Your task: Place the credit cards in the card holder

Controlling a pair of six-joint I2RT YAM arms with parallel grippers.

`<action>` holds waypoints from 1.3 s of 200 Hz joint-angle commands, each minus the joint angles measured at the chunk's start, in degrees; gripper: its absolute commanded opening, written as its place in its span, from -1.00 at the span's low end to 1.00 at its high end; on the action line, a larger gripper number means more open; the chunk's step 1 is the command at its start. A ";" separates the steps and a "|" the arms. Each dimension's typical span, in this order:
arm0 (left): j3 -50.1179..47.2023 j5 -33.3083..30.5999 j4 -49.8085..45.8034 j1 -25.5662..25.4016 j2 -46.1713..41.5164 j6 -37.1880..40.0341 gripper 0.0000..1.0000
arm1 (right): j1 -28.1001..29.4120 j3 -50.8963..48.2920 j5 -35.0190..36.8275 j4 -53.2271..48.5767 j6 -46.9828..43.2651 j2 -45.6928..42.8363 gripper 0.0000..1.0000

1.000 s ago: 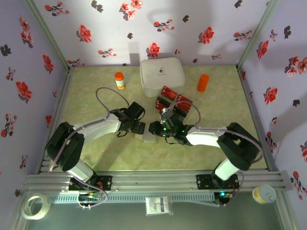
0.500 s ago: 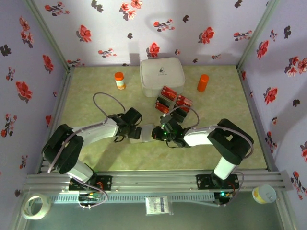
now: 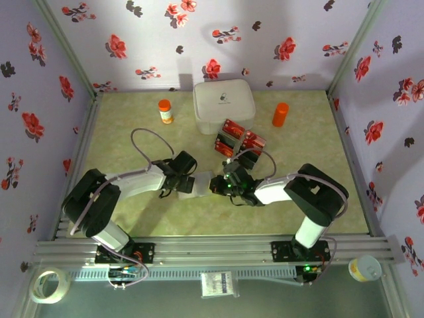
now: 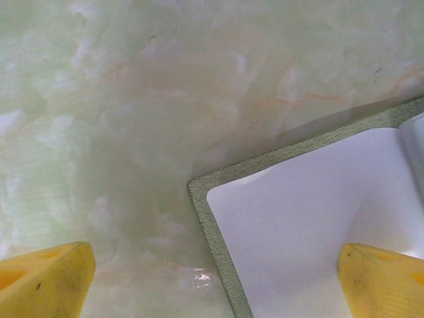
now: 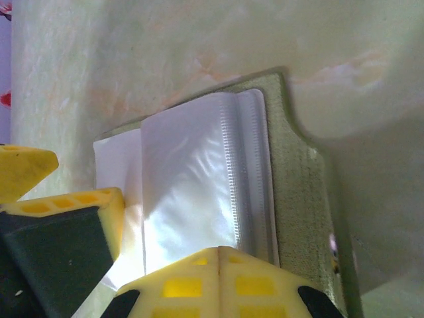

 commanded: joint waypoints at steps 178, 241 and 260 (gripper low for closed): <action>-0.27 1.50 0.20 1.22 -3.47 -2.31 0.94 | -3.26 8.32 -3.61 -9.01 -6.21 4.63 -0.96; -7.03 7.96 10.82 2.71 -6.99 -5.29 0.99 | -3.23 8.47 -5.31 -8.97 -5.84 5.94 -0.97; -8.05 9.84 12.76 2.90 -7.33 -4.99 0.99 | -3.14 9.25 -6.46 -8.40 -5.21 7.04 -0.98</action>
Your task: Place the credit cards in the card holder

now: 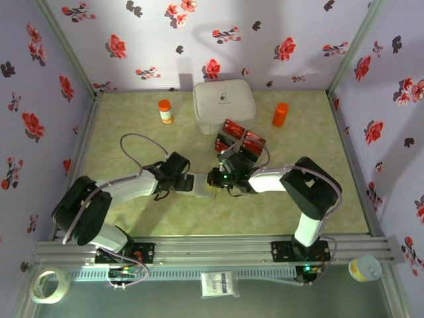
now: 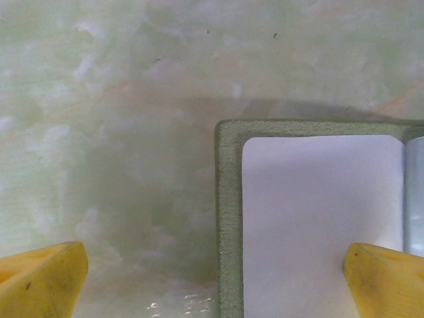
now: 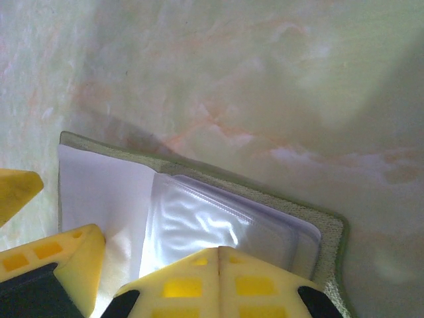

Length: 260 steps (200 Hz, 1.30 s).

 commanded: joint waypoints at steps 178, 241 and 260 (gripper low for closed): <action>-7.67 9.82 14.00 0.59 -2.69 -1.05 0.99 | 0.81 1.49 -3.01 4.88 3.87 5.05 -1.00; -9.13 9.87 15.37 0.58 0.04 -0.61 0.83 | 0.79 1.48 -3.19 5.75 4.51 5.07 -1.00; -9.54 10.09 15.72 0.59 0.47 -0.60 0.67 | 0.80 1.55 -3.20 5.73 4.66 4.86 -1.00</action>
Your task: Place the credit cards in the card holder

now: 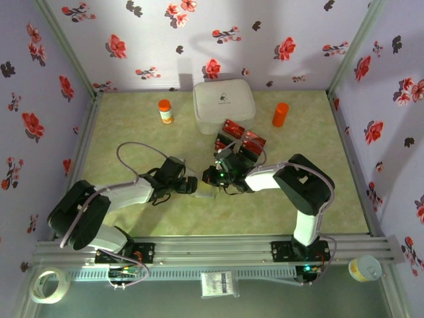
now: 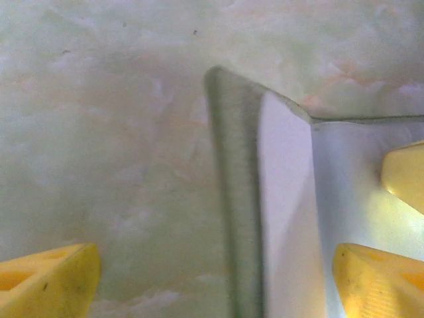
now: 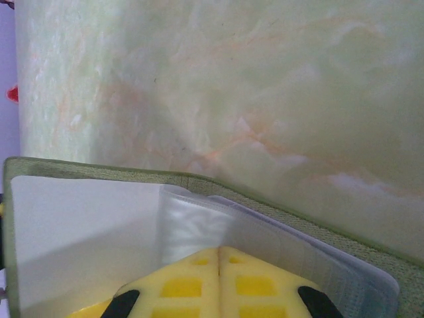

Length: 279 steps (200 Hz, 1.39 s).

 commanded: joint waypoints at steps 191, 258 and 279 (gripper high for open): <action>-6.14 2.72 8.04 0.48 -5.42 -2.83 0.99 | 1.12 2.20 -0.79 0.18 2.15 2.51 -0.98; -8.08 3.05 9.60 0.48 -1.94 -2.04 0.70 | 1.31 2.96 -1.09 1.29 3.51 3.18 -0.97; -8.66 3.54 10.59 0.46 -0.61 -1.93 0.55 | 1.30 3.13 -1.47 2.03 4.15 3.28 -0.97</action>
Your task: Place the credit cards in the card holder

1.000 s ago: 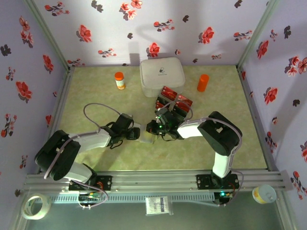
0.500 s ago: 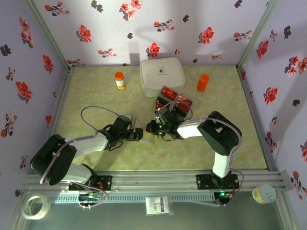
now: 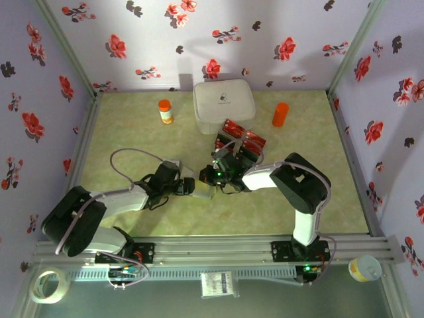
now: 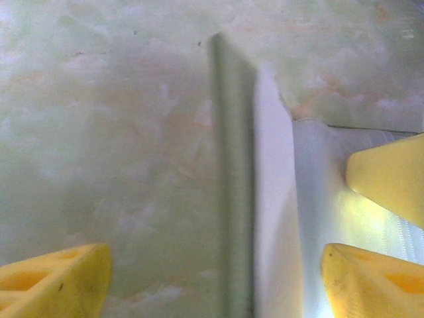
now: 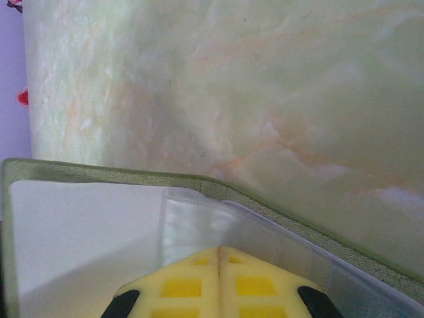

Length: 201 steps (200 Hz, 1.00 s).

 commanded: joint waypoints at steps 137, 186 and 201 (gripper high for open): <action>-2.77 2.97 3.37 0.01 6.27 -1.34 0.40 | -0.04 -3.20 1.50 1.36 2.18 -7.41 0.05; -2.94 3.01 3.46 0.00 6.33 -1.30 0.39 | 0.43 -4.76 2.12 2.47 2.94 -7.59 0.17; -2.94 3.02 3.54 0.02 6.24 -1.27 0.38 | 0.45 -4.81 2.25 2.68 3.07 -7.35 0.20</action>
